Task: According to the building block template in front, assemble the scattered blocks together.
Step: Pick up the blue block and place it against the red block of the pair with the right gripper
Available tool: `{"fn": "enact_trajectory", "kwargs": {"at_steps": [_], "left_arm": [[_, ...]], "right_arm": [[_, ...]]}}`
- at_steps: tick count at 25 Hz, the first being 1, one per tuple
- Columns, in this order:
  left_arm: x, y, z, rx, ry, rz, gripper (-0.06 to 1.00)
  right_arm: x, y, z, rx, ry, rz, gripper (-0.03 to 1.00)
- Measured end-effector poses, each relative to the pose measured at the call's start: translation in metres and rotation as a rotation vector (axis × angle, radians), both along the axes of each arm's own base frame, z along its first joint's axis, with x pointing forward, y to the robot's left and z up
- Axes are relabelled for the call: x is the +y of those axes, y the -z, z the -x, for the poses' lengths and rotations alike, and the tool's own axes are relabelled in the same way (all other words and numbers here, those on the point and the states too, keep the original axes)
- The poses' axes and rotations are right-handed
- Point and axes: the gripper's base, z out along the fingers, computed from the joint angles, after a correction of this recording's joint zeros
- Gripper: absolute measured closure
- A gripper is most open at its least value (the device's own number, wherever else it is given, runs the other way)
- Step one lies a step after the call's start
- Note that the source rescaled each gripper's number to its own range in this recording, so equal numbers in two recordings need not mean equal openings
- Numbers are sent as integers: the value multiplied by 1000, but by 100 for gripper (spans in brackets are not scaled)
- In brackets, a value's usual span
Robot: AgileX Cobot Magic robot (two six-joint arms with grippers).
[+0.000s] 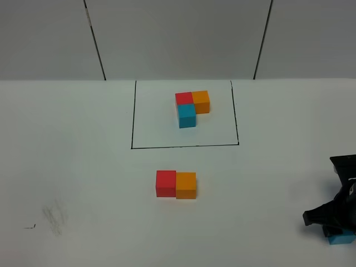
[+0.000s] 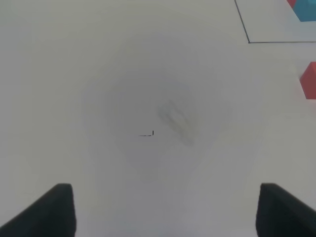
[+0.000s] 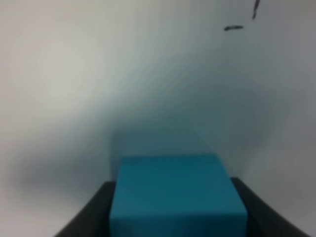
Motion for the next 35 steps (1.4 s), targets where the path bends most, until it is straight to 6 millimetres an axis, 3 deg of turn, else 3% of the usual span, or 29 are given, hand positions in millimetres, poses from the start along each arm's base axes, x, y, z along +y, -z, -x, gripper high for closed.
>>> {"fn": "enact_trajectory", "kwargs": {"at_steps": [13,27,31,35], "left_arm": [[0,0,0,0,0,0,15],[0,0,0,0,0,0,15],[0,0,0,0,0,0,15],[0,0,0,0,0,0,15]], "right_arm": [[-1,-5,2,3,3,2,96],[7,-89,33,-167,160,-172,96],[22,-100,44,-173,99,-195,96],[53,-102,54,-159,23,-228,96]]}}
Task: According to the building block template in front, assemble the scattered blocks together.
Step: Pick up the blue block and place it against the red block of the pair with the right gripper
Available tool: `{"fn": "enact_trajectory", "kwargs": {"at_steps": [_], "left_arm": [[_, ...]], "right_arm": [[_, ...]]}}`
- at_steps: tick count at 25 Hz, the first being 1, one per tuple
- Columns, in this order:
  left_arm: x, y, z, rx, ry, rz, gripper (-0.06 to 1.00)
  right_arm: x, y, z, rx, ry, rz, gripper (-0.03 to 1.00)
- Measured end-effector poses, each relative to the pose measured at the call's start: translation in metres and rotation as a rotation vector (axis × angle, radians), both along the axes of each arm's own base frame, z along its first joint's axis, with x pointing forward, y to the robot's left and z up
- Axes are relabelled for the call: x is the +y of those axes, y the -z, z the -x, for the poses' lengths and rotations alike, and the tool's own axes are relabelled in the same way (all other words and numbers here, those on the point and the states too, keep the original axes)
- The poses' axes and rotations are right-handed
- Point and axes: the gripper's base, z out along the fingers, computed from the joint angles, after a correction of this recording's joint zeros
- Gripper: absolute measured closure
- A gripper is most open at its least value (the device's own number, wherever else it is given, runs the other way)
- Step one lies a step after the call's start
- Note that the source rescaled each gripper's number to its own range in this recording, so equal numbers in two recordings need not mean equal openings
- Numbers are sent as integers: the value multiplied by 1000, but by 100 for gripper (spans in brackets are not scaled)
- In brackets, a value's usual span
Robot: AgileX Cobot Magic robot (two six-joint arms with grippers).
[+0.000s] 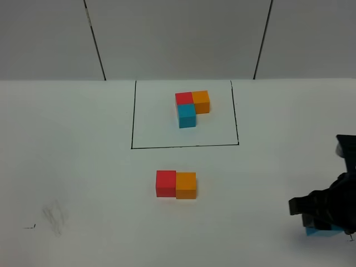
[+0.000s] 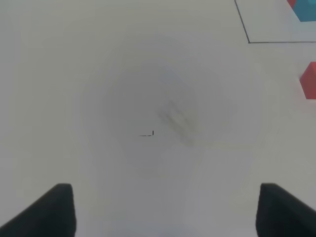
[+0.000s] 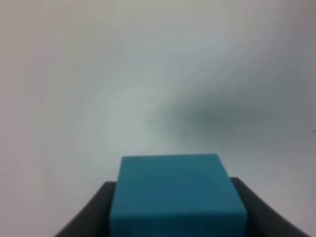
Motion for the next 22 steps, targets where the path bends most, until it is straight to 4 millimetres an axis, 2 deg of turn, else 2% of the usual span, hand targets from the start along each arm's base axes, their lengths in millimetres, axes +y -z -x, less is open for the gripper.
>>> {"fn": "enact_trajectory", "kwargs": {"at_steps": [3,10,17,22], "left_arm": [[0,0,0,0,0,0,15],[0,0,0,0,0,0,15],[0,0,0,0,0,0,15],[0,0,0,0,0,0,15]], "right_arm": [[23,-1,8,-11,-36,-22,96],[55,0,25,-22,-53,-33,96],[86,19,33,8,-102,-34,96],[116,29,29,31,-164,-38,96]]}}
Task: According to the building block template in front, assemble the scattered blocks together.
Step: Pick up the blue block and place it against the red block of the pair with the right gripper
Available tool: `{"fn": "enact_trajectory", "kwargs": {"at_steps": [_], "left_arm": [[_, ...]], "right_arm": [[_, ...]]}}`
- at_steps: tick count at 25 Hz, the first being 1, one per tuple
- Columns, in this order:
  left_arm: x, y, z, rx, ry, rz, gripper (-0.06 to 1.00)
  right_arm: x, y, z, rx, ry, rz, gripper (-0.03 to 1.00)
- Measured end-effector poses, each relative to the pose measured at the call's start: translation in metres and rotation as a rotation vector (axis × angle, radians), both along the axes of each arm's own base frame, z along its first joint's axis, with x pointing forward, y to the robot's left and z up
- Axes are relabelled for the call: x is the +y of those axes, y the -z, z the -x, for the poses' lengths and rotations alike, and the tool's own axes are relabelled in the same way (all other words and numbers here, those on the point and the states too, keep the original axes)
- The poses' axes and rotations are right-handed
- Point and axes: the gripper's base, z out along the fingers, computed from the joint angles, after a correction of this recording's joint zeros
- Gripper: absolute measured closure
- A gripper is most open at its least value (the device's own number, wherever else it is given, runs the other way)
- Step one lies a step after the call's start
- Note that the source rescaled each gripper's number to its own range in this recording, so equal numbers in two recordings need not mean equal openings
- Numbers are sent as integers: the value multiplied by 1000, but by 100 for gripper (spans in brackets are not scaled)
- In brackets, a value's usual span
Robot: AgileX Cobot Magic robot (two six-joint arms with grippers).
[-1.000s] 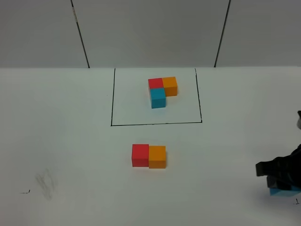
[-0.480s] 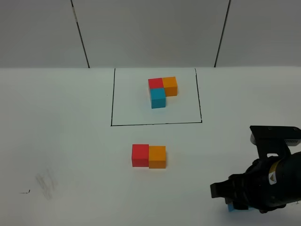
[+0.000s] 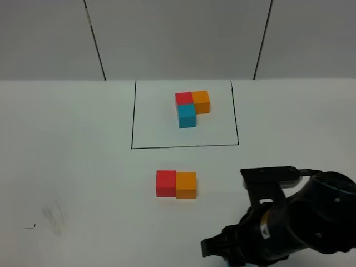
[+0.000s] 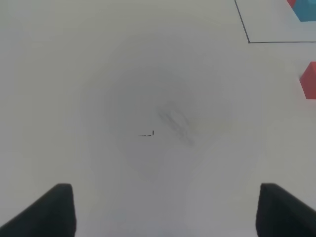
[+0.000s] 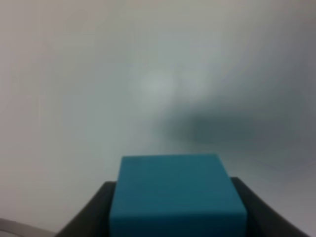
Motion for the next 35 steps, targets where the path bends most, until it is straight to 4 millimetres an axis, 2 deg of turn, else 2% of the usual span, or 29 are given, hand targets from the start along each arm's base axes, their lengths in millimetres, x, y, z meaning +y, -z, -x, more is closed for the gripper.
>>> {"fn": "enact_trajectory", "kwargs": {"at_steps": [6,12,20,23,29,35], "left_arm": [[0,0,0,0,0,0,15],[0,0,0,0,0,0,15],[0,0,0,0,0,0,15],[0,0,0,0,0,0,15],[0,0,0,0,0,0,15],[0,0,0,0,0,0,15]], "right_arm": [[34,2,-19,-23,-81,0,96],[52,9,-34,-19,-89,1,96],[86,18,-42,13,-167,35,96],[100,27,-49,52,-216,91,96],[126,26,-69,53,-282,116,96],[141,33,-81,58,-289,120,96]]}}
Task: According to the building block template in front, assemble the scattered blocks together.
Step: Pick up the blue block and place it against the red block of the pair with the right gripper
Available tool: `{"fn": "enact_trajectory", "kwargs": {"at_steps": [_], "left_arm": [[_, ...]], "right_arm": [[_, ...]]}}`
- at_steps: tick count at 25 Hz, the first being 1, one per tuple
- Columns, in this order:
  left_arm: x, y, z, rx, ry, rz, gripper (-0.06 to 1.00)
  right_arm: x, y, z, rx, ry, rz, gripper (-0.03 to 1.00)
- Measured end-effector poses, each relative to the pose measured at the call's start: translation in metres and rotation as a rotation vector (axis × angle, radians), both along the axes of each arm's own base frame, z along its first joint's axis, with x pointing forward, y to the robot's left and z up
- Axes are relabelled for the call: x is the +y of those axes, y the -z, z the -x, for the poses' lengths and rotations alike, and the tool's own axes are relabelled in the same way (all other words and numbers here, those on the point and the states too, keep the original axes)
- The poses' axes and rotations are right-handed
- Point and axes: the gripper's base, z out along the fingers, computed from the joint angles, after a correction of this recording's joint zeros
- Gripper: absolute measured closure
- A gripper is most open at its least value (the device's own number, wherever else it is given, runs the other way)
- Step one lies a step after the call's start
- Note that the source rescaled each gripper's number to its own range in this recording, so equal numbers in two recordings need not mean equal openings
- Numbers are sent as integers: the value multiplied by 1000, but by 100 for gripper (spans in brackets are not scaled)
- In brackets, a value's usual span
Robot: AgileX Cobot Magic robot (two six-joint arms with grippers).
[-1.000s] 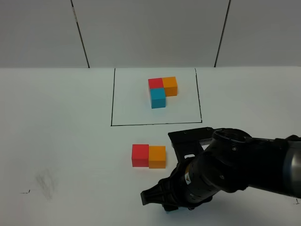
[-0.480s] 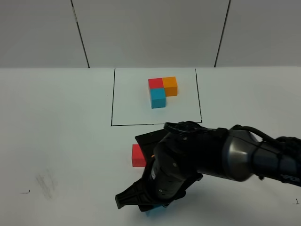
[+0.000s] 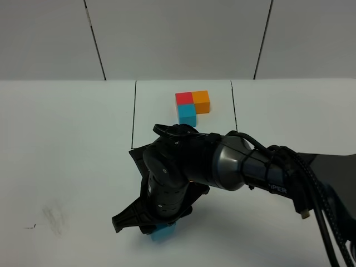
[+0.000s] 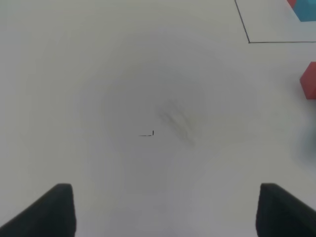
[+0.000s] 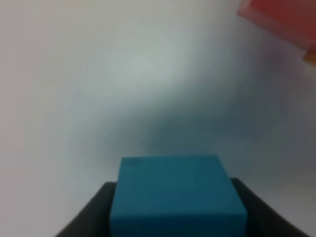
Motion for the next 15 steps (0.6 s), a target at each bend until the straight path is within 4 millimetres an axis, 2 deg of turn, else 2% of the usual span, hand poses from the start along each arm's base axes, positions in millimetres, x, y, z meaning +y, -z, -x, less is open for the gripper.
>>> {"fn": "enact_trajectory", "kwargs": {"at_steps": [6,15], "left_arm": [[0,0,0,0,0,0,15],[0,0,0,0,0,0,15]], "right_arm": [[2,10,-1,29,2,27,96],[3,12,-2,25,-10,26,96]]}}
